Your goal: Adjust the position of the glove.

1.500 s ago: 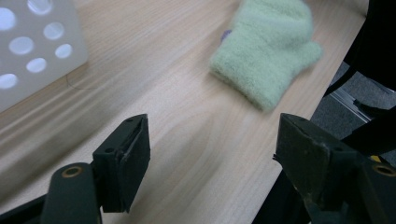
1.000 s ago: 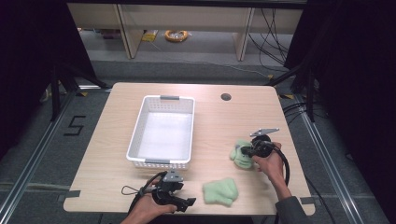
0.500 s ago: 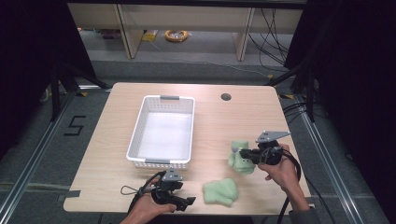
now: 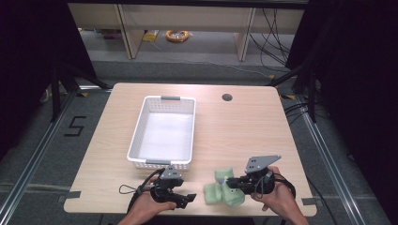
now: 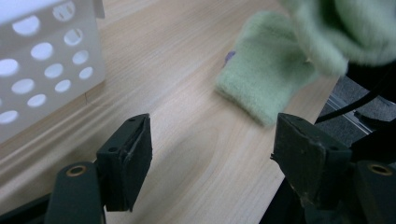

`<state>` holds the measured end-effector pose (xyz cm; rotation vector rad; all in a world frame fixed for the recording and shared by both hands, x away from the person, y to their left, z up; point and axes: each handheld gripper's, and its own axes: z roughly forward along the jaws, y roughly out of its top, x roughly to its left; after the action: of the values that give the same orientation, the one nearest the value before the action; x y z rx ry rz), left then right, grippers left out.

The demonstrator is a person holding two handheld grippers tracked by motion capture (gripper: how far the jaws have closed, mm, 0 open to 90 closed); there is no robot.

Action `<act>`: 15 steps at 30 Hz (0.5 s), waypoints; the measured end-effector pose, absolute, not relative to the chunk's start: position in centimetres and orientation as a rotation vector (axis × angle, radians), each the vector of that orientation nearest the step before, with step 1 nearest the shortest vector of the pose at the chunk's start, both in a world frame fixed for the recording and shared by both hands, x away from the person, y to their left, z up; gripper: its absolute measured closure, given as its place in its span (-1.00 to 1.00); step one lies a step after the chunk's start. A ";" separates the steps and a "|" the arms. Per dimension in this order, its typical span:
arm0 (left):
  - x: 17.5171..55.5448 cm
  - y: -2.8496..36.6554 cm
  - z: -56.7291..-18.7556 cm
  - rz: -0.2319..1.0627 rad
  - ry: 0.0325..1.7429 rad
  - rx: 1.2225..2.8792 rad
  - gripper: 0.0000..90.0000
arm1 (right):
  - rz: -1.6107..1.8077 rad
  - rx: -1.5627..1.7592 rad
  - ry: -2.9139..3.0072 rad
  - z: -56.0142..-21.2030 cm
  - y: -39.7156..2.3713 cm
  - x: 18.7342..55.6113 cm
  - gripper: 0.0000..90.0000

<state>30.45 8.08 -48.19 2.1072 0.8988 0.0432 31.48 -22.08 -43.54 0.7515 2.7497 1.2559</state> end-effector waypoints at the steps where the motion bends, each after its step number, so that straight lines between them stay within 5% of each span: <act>1: 30.5 8.0 -48.1 0.045 0.896 2.103 -0.37 | 1.255 0.726 2.762 -43.7 -21.9 31.5 0.93; 15: 32.1 5.0 -47.4 0.051 0.781 2.128 -0.19 | 1.124 0.605 2.884 -46.5 -19.7 32.5 0.89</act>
<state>32.10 5.05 -47.41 2.1278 0.7806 0.0508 32.52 -19.72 -46.55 0.6051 2.8845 1.1243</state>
